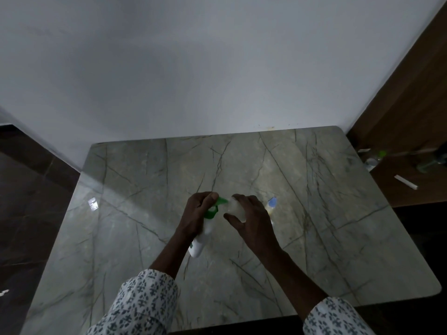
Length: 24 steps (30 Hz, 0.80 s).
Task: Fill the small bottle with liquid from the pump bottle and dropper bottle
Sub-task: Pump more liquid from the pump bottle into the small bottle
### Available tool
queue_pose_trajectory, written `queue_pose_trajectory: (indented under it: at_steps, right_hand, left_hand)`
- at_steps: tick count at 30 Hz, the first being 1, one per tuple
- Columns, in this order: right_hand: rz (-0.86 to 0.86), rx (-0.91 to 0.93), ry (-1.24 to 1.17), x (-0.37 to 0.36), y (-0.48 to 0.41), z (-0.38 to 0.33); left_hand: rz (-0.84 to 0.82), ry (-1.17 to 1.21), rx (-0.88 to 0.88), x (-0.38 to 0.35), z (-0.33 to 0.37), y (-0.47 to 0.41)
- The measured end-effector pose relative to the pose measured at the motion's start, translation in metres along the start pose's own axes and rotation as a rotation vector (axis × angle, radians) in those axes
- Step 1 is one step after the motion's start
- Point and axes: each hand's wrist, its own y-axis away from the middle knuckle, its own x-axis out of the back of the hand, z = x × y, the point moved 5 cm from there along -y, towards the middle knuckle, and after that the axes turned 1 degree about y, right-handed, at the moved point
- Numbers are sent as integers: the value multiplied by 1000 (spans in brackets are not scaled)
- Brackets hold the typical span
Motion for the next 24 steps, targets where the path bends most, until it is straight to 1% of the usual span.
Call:
queue_pose_trajectory:
  at_steps: [13, 20, 24]
  right_hand:
    - [0, 1, 26, -1, 2, 6]
    - [12, -9, 18, 6, -4, 3]
    - [6, -2, 37, 7, -4, 3]
  left_hand:
    - [11, -6, -16, 0, -10, -10]
    - [27, -63, -29, -1, -1, -10]
    - [25, -46, -25, 0, -3, -11]
